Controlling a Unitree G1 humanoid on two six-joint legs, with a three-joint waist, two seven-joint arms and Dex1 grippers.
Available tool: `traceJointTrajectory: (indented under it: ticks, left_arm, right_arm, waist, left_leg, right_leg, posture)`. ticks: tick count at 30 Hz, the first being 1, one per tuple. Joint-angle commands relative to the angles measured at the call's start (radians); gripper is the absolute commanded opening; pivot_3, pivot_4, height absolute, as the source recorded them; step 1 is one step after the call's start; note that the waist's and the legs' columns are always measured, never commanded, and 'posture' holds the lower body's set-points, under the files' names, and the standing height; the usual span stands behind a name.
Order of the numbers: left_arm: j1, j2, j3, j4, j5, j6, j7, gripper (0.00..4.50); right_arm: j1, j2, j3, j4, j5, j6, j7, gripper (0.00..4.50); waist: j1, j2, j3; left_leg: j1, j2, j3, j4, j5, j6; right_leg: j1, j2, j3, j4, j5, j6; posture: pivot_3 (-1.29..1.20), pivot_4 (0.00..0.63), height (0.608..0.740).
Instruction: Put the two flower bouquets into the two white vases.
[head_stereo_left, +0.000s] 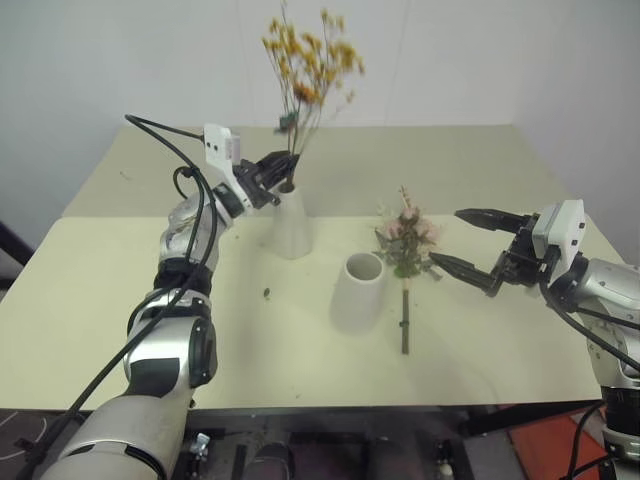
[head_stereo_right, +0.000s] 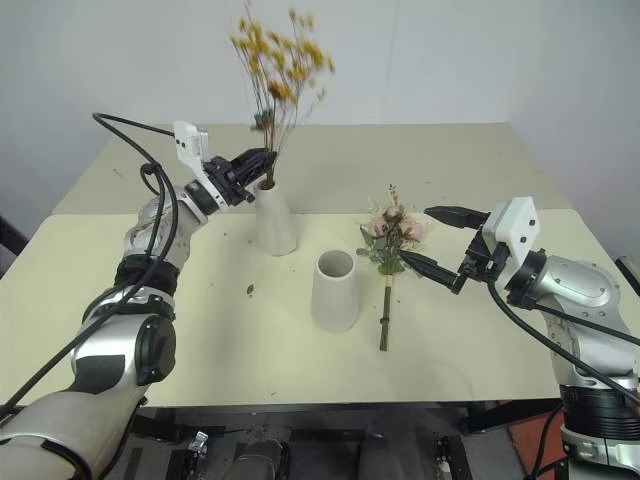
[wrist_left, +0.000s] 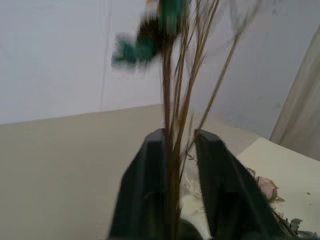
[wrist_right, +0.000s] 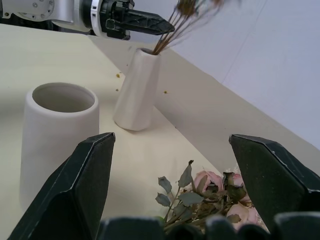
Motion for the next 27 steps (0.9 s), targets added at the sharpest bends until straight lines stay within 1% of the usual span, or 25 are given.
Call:
traceJointTrajectory:
  ticks: [1, 7, 10, 13, 16, 20, 23, 25, 27]
  left_arm:
    - [0.042, 0.024, 0.007, -0.169, -0.042, 0.059, 0.000, 2.53]
    - [0.199, 0.069, 0.014, -0.473, -0.094, 0.214, 0.058, 4.43]
    - [0.308, 0.139, 0.005, -0.667, -0.123, 0.362, 0.087, 4.48]
    - [0.421, 0.263, -0.028, -0.856, -0.172, 0.542, 0.044, 4.48]
    - [0.482, 0.333, -0.034, -0.948, -0.211, 0.594, 0.005, 4.48]
    - [0.518, 0.401, -0.046, -1.026, -0.252, 0.597, -0.087, 4.48]
    - [0.518, 0.424, -0.072, -1.051, -0.270, 0.589, -0.137, 4.48]
    - [0.510, 0.436, -0.079, -1.052, -0.287, 0.586, -0.177, 4.48]
    - [0.497, 0.450, -0.094, -1.050, -0.297, 0.584, -0.213, 4.48]
  right_arm:
    - [-0.015, -0.013, -0.034, -0.018, 0.015, -0.007, -0.005, 4.30]
    - [-0.033, -0.007, -0.020, -0.011, 0.014, -0.009, -0.001, 4.30]
    - [-0.033, -0.006, -0.017, -0.006, 0.014, -0.009, 0.003, 4.30]
    - [-0.033, -0.014, -0.014, 0.007, 0.004, -0.001, 0.001, 4.30]
    - [-0.044, -0.024, -0.002, 0.034, -0.041, 0.013, -0.034, 4.30]
    - [-0.069, -0.036, 0.024, 0.072, -0.114, 0.060, -0.099, 4.30]
    - [-0.082, -0.051, 0.049, 0.066, -0.157, 0.157, -0.155, 4.30]
    - [-0.102, -0.061, 0.071, 0.048, -0.173, 0.304, -0.214, 4.30]
    - [-0.137, -0.054, 0.079, 0.030, -0.137, 0.492, -0.258, 4.30]
  waist:
    - [-0.002, 0.000, 0.000]
    - [-0.006, 0.000, 0.000]
    - [-0.015, 0.000, 0.000]
    - [-0.020, 0.000, 0.000]
    - [-0.017, 0.001, 0.000]
    - [-0.007, 0.001, 0.000]
    - [-0.005, 0.001, 0.000]
    - [-0.005, 0.001, 0.000]
    - [-0.006, 0.001, 0.000]
  left_leg:
    - [0.000, 0.000, 0.000, 0.000, 0.000, 0.000]
    - [0.000, 0.000, 0.000, 0.000, 0.000, 0.000]
    - [0.001, 0.000, 0.000, 0.000, 0.000, 0.000]
    - [0.001, 0.001, 0.000, 0.000, 0.000, 0.000]
    - [0.002, 0.001, 0.000, 0.000, 0.000, 0.000]
    - [0.002, 0.001, 0.000, 0.000, 0.000, 0.000]
    - [0.002, 0.001, 0.000, 0.000, 0.000, 0.000]
    - [0.002, 0.001, 0.000, 0.000, 0.000, 0.000]
    - [0.002, 0.001, 0.000, 0.000, 0.000, 0.000]
  right_leg:
    - [0.000, 0.000, 0.000, 0.000, 0.000, 0.000]
    - [0.000, 0.000, 0.001, 0.001, 0.000, 0.000]
    - [0.000, 0.000, 0.001, 0.001, 0.000, 0.000]
    - [0.000, 0.000, 0.001, 0.001, 0.000, 0.000]
    - [0.000, 0.001, 0.002, 0.001, 0.000, 0.000]
    - [0.001, 0.001, 0.001, 0.002, 0.001, -0.001]
    - [0.001, 0.001, 0.001, 0.002, 0.001, -0.001]
    - [0.001, 0.001, 0.001, 0.002, 0.001, -0.001]
    - [0.001, 0.001, 0.001, 0.002, 0.001, -0.001]
  posture:
    - [0.00, 0.150, 0.740]
    - [0.00, 0.150, 0.740]
    - [0.00, 0.150, 0.740]
    - [0.00, 0.150, 0.740]
    - [0.00, 0.150, 0.740]
    - [0.00, 0.150, 0.740]
    - [0.00, 0.150, 0.740]
    - [0.00, 0.150, 0.740]
    - [0.00, 0.150, 0.740]
